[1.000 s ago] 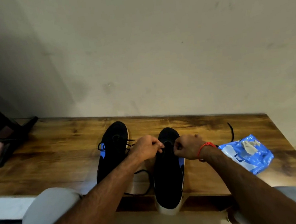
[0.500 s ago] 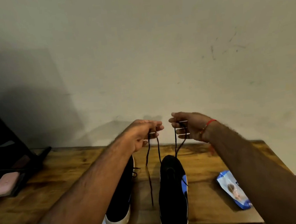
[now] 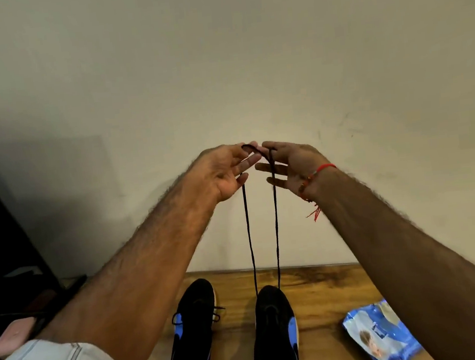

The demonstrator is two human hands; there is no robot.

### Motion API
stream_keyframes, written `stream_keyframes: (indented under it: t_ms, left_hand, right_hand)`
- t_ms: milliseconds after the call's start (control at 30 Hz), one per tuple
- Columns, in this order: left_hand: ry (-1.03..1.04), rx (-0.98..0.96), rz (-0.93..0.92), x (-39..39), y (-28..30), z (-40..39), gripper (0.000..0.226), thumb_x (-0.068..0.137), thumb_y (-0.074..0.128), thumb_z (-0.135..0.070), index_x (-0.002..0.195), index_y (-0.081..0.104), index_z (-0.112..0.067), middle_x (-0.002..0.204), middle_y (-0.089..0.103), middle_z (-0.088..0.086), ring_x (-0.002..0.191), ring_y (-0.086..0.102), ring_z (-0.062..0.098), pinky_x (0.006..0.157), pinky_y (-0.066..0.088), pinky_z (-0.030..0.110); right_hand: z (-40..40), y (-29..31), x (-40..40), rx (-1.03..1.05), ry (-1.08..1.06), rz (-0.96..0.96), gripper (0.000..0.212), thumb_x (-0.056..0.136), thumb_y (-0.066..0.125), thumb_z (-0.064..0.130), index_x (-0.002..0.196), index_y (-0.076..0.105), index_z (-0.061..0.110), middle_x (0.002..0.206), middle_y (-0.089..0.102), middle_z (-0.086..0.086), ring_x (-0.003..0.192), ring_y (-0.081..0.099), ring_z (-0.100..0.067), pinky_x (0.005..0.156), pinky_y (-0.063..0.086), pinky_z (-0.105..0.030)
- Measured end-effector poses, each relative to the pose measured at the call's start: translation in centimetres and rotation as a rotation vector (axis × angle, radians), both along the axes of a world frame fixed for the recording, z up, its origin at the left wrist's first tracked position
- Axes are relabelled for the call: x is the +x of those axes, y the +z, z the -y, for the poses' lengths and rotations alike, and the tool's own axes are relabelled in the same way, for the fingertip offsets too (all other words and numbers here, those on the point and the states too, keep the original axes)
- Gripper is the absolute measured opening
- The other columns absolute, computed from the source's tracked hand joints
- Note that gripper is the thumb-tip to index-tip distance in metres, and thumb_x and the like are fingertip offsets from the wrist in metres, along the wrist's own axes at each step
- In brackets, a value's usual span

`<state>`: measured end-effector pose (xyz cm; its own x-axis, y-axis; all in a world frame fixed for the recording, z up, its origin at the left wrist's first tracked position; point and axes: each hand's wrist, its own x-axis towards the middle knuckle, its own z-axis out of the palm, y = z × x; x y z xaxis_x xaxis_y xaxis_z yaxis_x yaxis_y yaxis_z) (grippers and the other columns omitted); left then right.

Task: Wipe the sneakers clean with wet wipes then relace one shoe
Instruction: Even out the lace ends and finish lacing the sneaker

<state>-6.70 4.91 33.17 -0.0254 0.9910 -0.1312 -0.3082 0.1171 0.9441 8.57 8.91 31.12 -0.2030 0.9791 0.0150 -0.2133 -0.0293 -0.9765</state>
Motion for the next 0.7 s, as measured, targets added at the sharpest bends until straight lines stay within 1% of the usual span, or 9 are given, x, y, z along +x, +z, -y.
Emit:
stream_keyframes:
  t_ms: [33,100,167,233,367,433,533,600,700]
  left_hand:
    - [0.034,0.025,-0.031,0.0,0.5,0.2,0.032,0.098,0.052,-0.002,0.125,0.066,-0.01,0.106,0.076,-0.007,0.091,0.074,0.007,0.07,0.039,0.028]
    - [0.104,0.075,-0.084,0.0,1.2,0.5,0.03,0.097,0.059,-0.001,0.124,0.068,-0.011,0.102,0.077,-0.009,0.089,0.076,0.008,0.068,0.04,0.028]
    - [0.146,0.119,-0.152,-0.1,1.7,1.1,0.023,0.097,0.066,-0.011,0.119,0.069,-0.016,0.098,0.078,-0.011,0.086,0.076,0.009,0.068,0.041,0.029]
    - [0.181,0.158,-0.263,-0.1,2.3,1.9,0.019,0.097,0.068,-0.025,0.115,0.07,-0.02,0.095,0.078,-0.014,0.078,0.074,0.008,0.065,0.04,0.028]
    - [0.28,0.237,-0.416,0.0,3.0,2.2,0.021,0.101,0.062,-0.035,0.111,0.073,-0.019,0.093,0.078,-0.011,0.064,0.062,0.004,0.051,0.035,0.019]
    - [0.307,0.311,-0.448,0.2,3.2,2.0,0.023,0.102,0.06,-0.031,0.11,0.074,-0.015,0.089,0.076,-0.006,0.051,0.058,-0.003,0.042,0.035,0.013]
    - [0.313,0.389,-0.531,0.4,3.1,1.6,0.021,0.101,0.063,-0.028,0.108,0.076,-0.013,0.084,0.075,-0.003,0.043,0.054,-0.008,0.037,0.032,0.008]
    - [0.303,0.416,-0.562,0.6,3.0,1.4,0.018,0.1,0.065,-0.028,0.106,0.077,-0.015,0.081,0.076,-0.002,0.047,0.057,-0.006,0.041,0.037,0.009]
    - [0.291,0.431,-0.578,0.6,2.8,1.0,0.015,0.098,0.067,-0.028,0.103,0.078,-0.018,0.078,0.077,-0.003,0.066,0.065,-0.001,0.047,0.043,0.011]
  right_hand:
    - [0.2,0.7,0.0,0.04,-0.027,0.05,0.027,0.094,0.058,0.008,0.119,0.067,0.014,0.102,0.075,0.006,0.099,0.072,-0.024,0.085,0.048,-0.038]
    - [0.6,1.6,0.1,0.114,-0.069,0.138,0.023,0.092,0.068,0.018,0.115,0.067,0.016,0.101,0.076,0.007,0.096,0.073,-0.024,0.086,0.049,-0.037]
    - [0.9,2.5,0.1,0.181,-0.107,0.189,0.02,0.095,0.065,0.023,0.113,0.067,0.016,0.099,0.077,0.007,0.09,0.074,-0.022,0.084,0.051,-0.036]
    - [1.3,3.2,0.1,0.257,-0.16,0.246,0.019,0.098,0.059,0.027,0.109,0.068,0.015,0.092,0.077,0.006,0.075,0.071,-0.02,0.079,0.052,-0.035]
    - [1.4,4.0,-0.5,0.438,-0.29,0.34,0.021,0.096,0.061,0.031,0.096,0.076,0.016,0.067,0.067,0.006,0.05,0.051,-0.002,0.067,0.045,-0.029]
    - [1.5,4.3,-0.9,0.474,-0.311,0.352,0.021,0.095,0.062,0.032,0.096,0.077,0.017,0.066,0.061,0.01,0.051,0.049,0.004,0.068,0.044,-0.027]
    - [1.9,4.6,-1.5,0.505,-0.32,0.37,0.021,0.094,0.063,0.032,0.1,0.077,0.018,0.075,0.065,0.011,0.069,0.056,0.0,0.072,0.049,-0.028]
    - [2.0,4.6,-1.7,0.525,-0.333,0.377,0.021,0.094,0.062,0.033,0.096,0.078,0.02,0.08,0.069,0.003,0.07,0.056,-0.003,0.072,0.052,-0.032]
    - [2.0,4.6,-1.7,0.537,-0.353,0.394,0.021,0.093,0.062,0.033,0.084,0.079,0.024,0.087,0.072,-0.008,0.067,0.054,-0.008,0.068,0.052,-0.034]
